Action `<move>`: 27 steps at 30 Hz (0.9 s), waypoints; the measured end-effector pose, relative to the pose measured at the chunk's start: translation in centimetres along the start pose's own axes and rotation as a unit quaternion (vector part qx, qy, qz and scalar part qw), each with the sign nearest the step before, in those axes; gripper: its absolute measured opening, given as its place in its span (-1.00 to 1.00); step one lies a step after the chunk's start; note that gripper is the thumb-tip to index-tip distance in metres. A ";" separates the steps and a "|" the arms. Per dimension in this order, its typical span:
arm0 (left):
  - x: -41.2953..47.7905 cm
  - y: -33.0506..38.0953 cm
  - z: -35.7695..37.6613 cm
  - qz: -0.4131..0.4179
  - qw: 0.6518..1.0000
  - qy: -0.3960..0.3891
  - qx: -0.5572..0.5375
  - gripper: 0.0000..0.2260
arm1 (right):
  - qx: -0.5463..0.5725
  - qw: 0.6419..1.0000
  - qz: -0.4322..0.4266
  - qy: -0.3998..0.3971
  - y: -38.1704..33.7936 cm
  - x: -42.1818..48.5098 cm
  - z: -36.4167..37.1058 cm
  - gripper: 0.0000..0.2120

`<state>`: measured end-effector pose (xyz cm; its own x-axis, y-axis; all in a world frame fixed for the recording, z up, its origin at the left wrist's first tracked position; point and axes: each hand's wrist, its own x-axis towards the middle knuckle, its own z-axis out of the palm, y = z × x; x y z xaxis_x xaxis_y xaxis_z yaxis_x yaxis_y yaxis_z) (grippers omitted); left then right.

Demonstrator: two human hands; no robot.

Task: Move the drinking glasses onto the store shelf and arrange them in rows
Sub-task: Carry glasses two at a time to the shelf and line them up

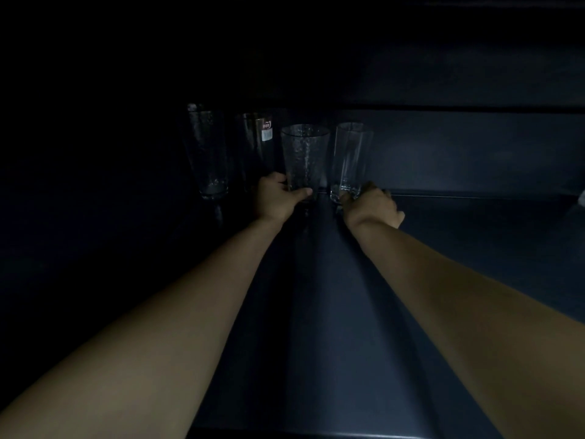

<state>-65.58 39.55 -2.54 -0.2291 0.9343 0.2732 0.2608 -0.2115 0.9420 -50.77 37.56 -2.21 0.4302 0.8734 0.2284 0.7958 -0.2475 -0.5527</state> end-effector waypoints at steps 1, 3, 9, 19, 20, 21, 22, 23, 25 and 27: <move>0.0 0.0 0.0 0.000 1.000 -0.002 0.001 -0.70 | -0.002 1.000 0.000 -0.002 0.0 0.0 0.0 -0.52; 0.0 0.1 0.0 0.002 1.000 -0.003 -0.003 -0.71 | -0.007 1.000 0.000 -0.001 -0.1 0.1 0.0 -0.52; -0.1 0.1 0.0 0.000 1.000 0.000 -0.004 -0.73 | -0.016 1.000 -0.001 0.003 -0.1 0.2 0.2 -0.52; -0.6 0.7 -0.4 -0.005 1.000 0.001 0.003 -0.72 | 0.006 1.000 0.004 0.017 0.0 0.4 0.3 -0.53; -0.9 0.8 -0.5 -0.004 1.000 0.004 0.007 -0.69 | 0.016 1.000 0.006 0.019 0.1 0.4 0.3 -0.53; -1.1 1.0 -0.6 -0.010 1.000 0.008 0.010 -0.64 | 0.028 0.999 0.008 0.019 0.1 0.3 0.2 -0.53; -1.4 1.1 -0.7 -0.018 1.000 0.013 0.009 -0.59 | 0.045 0.999 0.009 0.018 0.2 0.2 0.1 -0.54; -1.6 1.1 -0.9 -0.028 0.999 0.017 0.008 -0.55 | 0.065 0.998 0.008 0.017 0.4 0.1 -0.1 -0.56; -2.2 1.3 -1.2 -0.030 0.999 0.013 0.021 -0.56 | 0.121 0.993 -0.001 0.007 0.9 -0.3 -0.6 -0.63; -3.1 1.6 -1.4 -0.023 0.999 0.011 0.047 -0.64 | 0.180 0.983 -0.014 -0.008 1.6 -1.1 -1.7 -0.68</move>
<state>-65.78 35.94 -1.59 -0.2637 0.9352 0.2363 0.3357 -0.1407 0.9314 -49.27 35.51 -1.94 0.4011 0.8847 0.2373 0.6032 -0.0602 -0.7953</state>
